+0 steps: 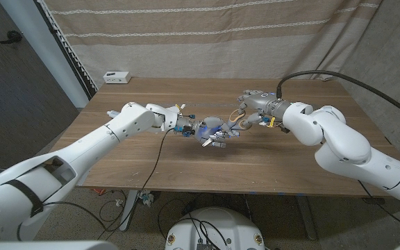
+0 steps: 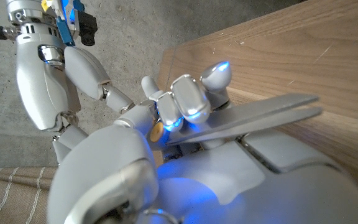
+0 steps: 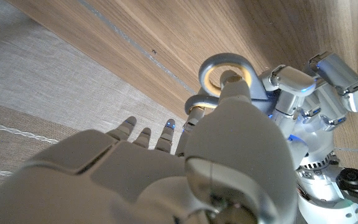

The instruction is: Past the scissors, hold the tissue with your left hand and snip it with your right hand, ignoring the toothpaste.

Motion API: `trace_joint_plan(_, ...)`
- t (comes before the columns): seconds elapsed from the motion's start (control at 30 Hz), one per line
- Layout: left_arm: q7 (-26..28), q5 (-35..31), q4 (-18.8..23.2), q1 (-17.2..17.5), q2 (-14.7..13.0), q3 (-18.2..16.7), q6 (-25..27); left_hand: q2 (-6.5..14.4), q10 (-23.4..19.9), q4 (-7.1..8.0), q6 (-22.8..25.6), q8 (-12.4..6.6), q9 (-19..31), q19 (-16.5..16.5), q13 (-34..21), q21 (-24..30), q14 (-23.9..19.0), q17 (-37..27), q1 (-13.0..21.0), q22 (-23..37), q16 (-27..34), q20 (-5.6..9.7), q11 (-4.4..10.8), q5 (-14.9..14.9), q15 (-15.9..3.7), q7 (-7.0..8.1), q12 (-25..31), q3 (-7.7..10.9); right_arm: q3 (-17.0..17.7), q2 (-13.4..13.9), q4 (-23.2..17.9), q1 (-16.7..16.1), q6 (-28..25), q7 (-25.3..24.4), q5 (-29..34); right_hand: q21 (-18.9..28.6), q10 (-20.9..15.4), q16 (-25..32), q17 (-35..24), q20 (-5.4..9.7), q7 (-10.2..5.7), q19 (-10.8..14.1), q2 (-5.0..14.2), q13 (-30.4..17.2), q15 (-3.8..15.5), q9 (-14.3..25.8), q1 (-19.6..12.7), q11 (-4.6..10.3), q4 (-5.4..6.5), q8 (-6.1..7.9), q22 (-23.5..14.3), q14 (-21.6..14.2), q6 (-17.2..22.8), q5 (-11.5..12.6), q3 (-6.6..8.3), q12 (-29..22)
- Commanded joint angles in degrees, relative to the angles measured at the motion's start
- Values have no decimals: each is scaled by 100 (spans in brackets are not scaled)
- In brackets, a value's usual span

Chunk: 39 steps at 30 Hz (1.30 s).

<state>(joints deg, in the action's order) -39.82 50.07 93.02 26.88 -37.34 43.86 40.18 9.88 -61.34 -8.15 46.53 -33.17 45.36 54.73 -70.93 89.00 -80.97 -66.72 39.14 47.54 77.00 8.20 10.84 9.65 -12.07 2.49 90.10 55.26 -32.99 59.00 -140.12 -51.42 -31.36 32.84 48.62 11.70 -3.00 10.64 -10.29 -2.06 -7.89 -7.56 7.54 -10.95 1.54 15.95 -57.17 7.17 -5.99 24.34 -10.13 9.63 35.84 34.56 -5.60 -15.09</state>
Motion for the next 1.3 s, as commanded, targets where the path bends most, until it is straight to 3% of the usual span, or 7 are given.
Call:
trace_joint_plan(0.03, -161, -46, -6, -2, -43, 21, -95, 5, 15, -4, 89, -20, -2, 4, -21, 27, -21, -23, 63, 36, 15, 388, 26, 31, 2, -62, 9, 34, 142, -81, -63, -208, 80, 65, 267, 5, -82, 49, -5, -28, -25, 4, -2, 2, 252, -10, -64, 40, -16, -5, -16, 193, 6, 57, -36, -42)
trace_joint_plan(0.27, -206, 1, -24, 69, -51, -54, -224, -2, 32, -3, 127, 18, -90, 2, -24, 38, -18, -40, 62, 66, 23, 388, 17, 23, 1, -11, 9, 31, 271, -104, -106, -368, 73, 40, 327, 10, -129, 51, -4, -30, -5, 43, -12, 3, 283, -55, -65, 46, -10, -59, -16, 151, -50, 73, -66, -42)
trace_joint_plan(0.47, -409, 22, -145, 86, -10, -59, -381, -13, 47, -8, 170, 79, -212, -68, -24, -9, -8, -71, 66, 48, 41, 389, 24, 9, 2, 164, 11, 33, 381, -99, -136, -475, 39, 47, 341, 21, -161, 57, -3, -27, -12, 92, -15, 4, 291, -85, -67, -3, -5, -99, -16, 106, -93, 85, -86, -43)
trace_joint_plan(0.8, -517, -112, -189, 46, 17, -8, -509, -19, 94, -9, 216, 138, -332, -60, -26, 22, 13, -59, 69, 78, 13, 389, 20, -5, 3, 184, 10, 16, 492, -69, -174, -520, 20, 209, 372, 6, -127, 37, -1, -21, -15, 102, -13, 4, 287, -151, -72, -12, 6, -241, -16, 92, -312, 116, -126, -3)
trace_joint_plan(1.07, -468, -219, -196, 39, 45, 25, -569, -18, 109, -9, 201, 130, -300, -94, -27, 13, 6, -95, 78, 59, 27, 389, 20, -9, 3, 186, 12, 6, 576, -63, -145, -477, 72, 263, 208, -8, -166, 30, -2, -78, 60, 103, -10, 6, 232, -226, -44, -27, 36, -169, -16, 64, 35, 140, -175, 6)
trace_joint_plan(1.2, -459, -280, -190, 28, 52, 39, -619, -18, 115, -11, 207, 137, -312, -123, -27, -11, 23, -68, 82, 29, -5, 389, 24, -10, 1, 181, 13, 1, 574, -34, -135, -429, 115, 320, 162, -18, -231, 26, -1, -84, 112, 100, -7, 9, 210, -301, -15, 108, 61, -148, -16, 51, 269, 156, -215, 2)
trace_joint_plan(1.3, -435, -313, -178, 25, 59, 41, -644, -16, 120, -8, 204, 145, -318, -122, -27, -5, 16, -98, 84, 33, 16, 390, 23, -10, 3, 185, 12, -1, 565, -18, -123, -377, 156, 387, 106, -35, -228, 21, -1, -108, -57, 64, 8, 12, 187, -357, -11, 144, 73, -161, -16, 56, 380, 166, -233, 20)
